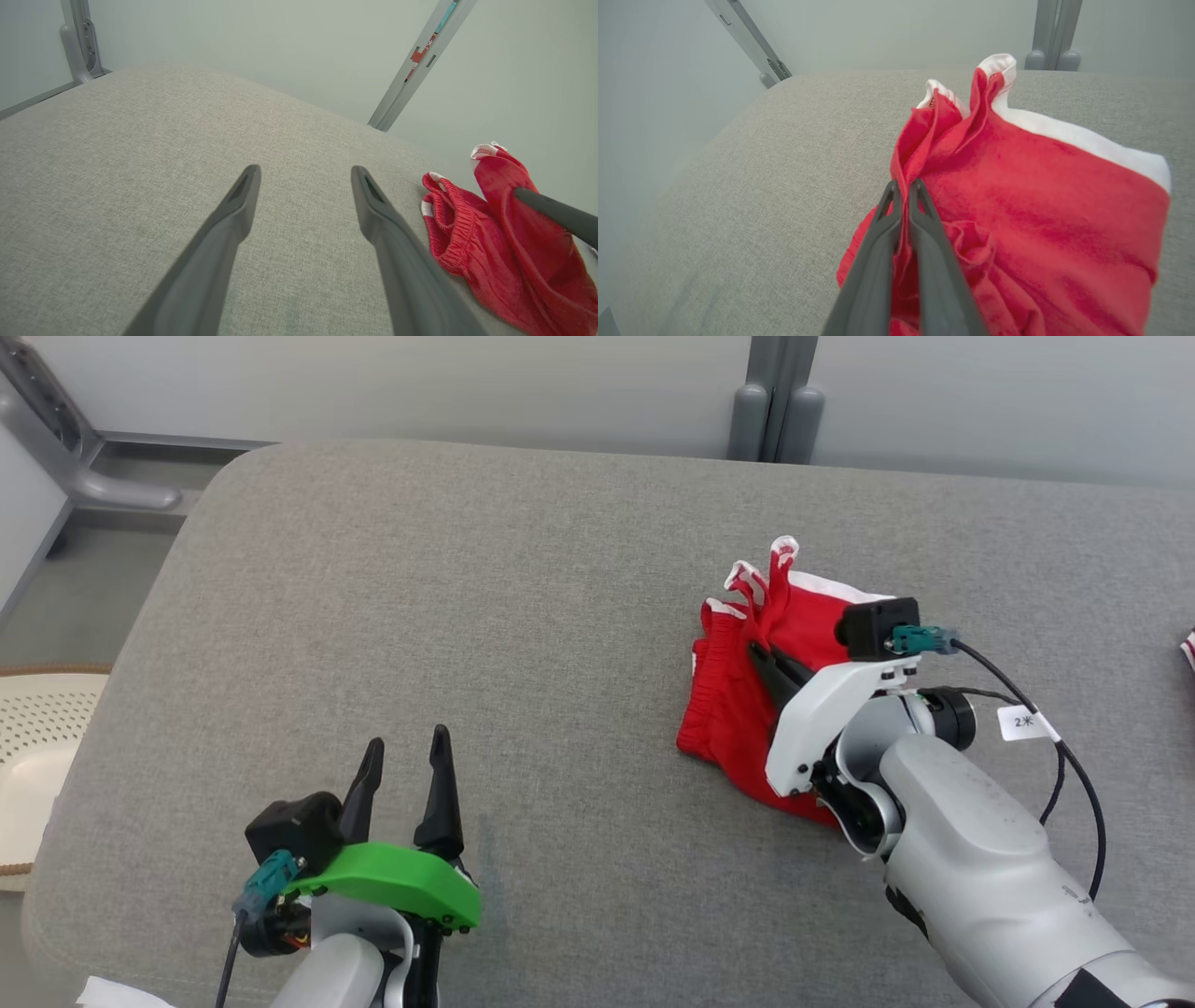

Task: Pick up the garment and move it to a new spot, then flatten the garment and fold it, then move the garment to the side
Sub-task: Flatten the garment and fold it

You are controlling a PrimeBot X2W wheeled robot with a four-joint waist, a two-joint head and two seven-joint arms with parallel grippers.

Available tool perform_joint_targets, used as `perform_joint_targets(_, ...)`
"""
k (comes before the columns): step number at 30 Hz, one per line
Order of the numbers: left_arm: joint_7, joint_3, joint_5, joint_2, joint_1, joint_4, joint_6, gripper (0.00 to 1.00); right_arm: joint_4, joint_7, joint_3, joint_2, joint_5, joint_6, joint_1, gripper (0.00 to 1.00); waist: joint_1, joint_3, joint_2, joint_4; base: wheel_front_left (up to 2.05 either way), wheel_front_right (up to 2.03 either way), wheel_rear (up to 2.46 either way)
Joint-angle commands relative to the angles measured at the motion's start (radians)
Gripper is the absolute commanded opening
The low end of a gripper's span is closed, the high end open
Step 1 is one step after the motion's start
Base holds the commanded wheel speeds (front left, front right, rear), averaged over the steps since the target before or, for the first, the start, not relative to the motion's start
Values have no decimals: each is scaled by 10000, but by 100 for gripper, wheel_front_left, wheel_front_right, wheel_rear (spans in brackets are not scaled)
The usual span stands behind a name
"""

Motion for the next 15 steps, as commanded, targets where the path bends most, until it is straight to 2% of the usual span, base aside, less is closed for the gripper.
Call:
perform_joint_targets(1,-28,57,98,-13,-165,32,-81,100,155,16,80,33,-74,-13,-116,0,0,155,0,158,0,0,0)
perform_joint_targets(4,-29,147,162,-80,-173,85,-108,100,408,28,244,102,-65,-13,-176,0,0,199,0,184,0,0,0)
perform_joint_targets(5,-29,191,190,-89,-166,110,-120,100,469,12,309,138,-10,-13,-176,43,0,204,0,172,0,0,0)
perform_joint_targets(6,-29,219,202,-102,-157,123,-128,100,486,-20,391,158,8,-13,-176,100,0,206,0,154,0,0,0)
perform_joint_targets(15,-29,361,368,-273,-20,243,-229,100,-327,-1115,895,-54,358,-13,19,100,0,81,0,-349,0,0,0)
